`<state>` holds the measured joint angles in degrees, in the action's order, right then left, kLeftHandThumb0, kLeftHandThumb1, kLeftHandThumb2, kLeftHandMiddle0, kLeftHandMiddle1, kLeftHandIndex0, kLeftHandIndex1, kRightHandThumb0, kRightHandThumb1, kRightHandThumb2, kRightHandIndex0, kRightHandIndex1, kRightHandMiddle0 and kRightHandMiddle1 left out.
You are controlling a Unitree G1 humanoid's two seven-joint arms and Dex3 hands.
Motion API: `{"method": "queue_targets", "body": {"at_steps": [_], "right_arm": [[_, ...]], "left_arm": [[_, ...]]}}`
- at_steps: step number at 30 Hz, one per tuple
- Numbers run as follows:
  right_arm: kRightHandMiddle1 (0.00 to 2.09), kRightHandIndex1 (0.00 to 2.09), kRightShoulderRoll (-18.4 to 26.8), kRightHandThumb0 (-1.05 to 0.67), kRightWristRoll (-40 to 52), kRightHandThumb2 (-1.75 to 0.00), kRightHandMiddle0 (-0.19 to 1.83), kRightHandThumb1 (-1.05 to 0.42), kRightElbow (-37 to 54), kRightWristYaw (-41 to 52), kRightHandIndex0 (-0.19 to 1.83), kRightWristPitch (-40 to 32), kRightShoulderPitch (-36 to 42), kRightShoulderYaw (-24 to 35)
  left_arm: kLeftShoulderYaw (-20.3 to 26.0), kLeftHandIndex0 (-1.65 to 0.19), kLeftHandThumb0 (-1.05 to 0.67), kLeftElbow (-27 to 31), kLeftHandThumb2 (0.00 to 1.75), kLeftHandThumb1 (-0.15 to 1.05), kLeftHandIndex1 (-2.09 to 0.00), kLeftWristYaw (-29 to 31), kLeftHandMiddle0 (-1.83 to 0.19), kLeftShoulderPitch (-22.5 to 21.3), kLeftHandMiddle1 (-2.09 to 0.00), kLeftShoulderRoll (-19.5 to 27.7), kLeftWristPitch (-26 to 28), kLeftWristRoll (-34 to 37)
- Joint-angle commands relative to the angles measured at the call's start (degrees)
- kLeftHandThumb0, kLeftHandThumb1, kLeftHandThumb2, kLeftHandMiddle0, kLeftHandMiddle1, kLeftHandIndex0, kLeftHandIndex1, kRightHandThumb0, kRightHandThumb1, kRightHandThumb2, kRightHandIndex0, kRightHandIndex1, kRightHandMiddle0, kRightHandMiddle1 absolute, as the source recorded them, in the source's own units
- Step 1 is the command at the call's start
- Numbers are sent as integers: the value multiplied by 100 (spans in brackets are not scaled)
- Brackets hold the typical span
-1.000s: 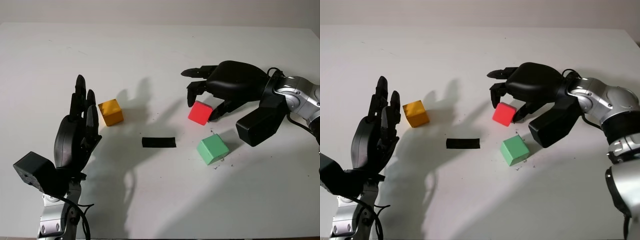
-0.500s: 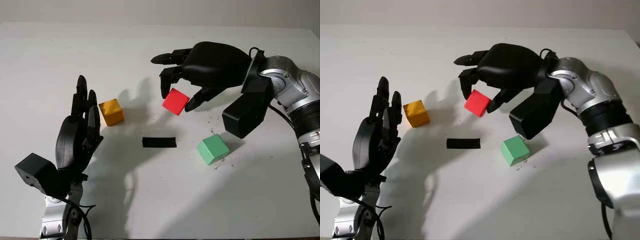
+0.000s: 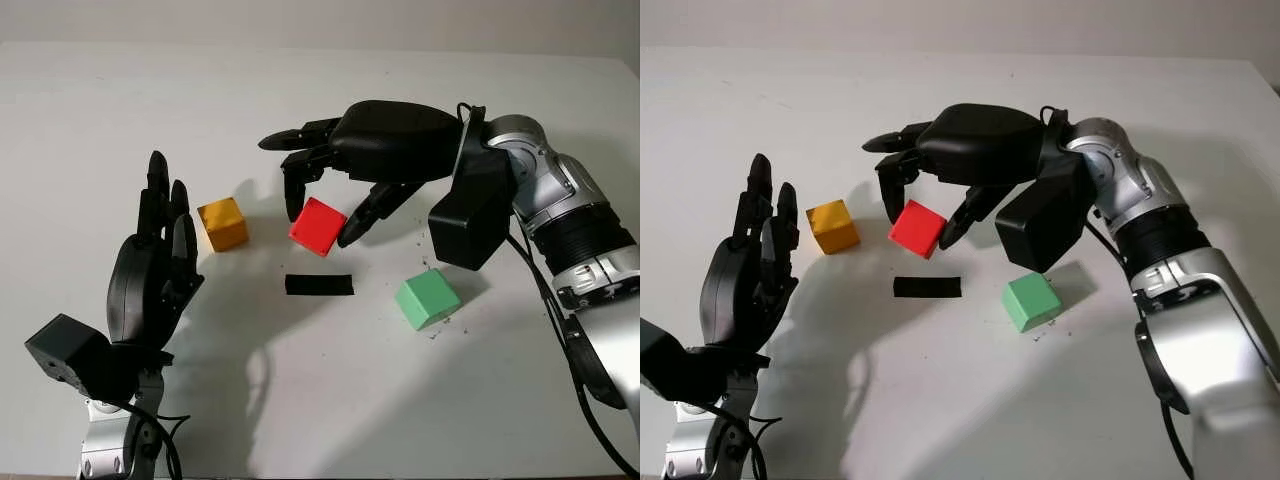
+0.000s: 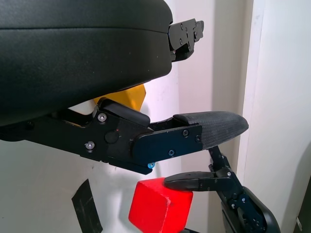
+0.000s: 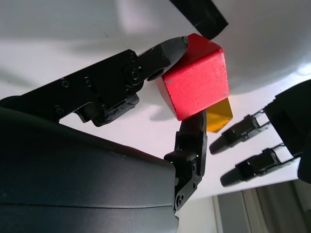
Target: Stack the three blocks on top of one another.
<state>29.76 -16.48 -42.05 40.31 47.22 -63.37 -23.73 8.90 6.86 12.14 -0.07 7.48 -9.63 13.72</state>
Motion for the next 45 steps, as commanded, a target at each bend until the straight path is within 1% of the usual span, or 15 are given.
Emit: {"method": "queue_targets", "body": {"at_steps": [1, 5, 11, 16, 21, 27, 34, 42, 44, 45], "right_arm": [[133, 3, -13, -35, 221, -5, 45, -91, 273, 323, 14, -274, 122, 71], [134, 4, 9, -36, 248, -6, 45, -92, 499, 632, 14, -455, 207, 89], [137, 5, -109, -40, 103, -5, 48, -91, 261, 623, 15, -388, 243, 41], [139, 4, -206, -40, 57, -6, 44, -92, 61, 747, 13, -443, 253, 2], [138, 4, -265, -43, -70, -6, 43, -93, -88, 688, 12, -220, 265, -32], [138, 4, -322, -40, -204, -6, 40, -95, -170, 714, 11, -297, 274, -58], [140, 4, -344, -40, -460, -6, 38, -96, -338, 562, 9, -248, 258, -115], [136, 5, -260, -39, -696, -6, 36, -96, -339, 237, 9, -117, 285, -89], [126, 4, -236, -41, -766, -5, 25, -94, -348, 159, 7, -110, 281, -95], [117, 4, -223, -42, -796, -5, 20, -94, -343, 144, 4, -128, 278, -97]], "left_arm": [[14, 19, -71, 80, 60, 105, 0, 31, 19, 95, 0, -14, -24, 53], [15, 19, -70, 79, 60, 105, 0, 7, 19, 94, 0, -11, -31, 22], [13, 19, -70, 64, 60, 105, 0, 48, 19, 63, 0, -1, 5, 83], [23, 19, -71, 54, 60, 105, 0, 28, 19, 59, 0, 11, -21, 45], [10, 19, -72, 107, 59, 105, 0, 8, 19, 91, 0, 15, 32, 25], [-8, 19, -72, 106, 60, 105, 0, 0, 19, 82, 0, 5, 36, 10], [-16, 19, -71, 132, 60, 105, 0, -46, 19, 108, 0, -27, 31, -12], [-15, 19, -71, 148, 60, 105, 0, -20, 19, 115, 0, -29, 46, 24], [-19, 19, -71, 157, 60, 105, 0, -42, 19, 113, 0, -37, 49, -2], [-23, 19, -71, 149, 60, 105, 0, -34, 19, 109, 0, -28, 37, -16]]}}
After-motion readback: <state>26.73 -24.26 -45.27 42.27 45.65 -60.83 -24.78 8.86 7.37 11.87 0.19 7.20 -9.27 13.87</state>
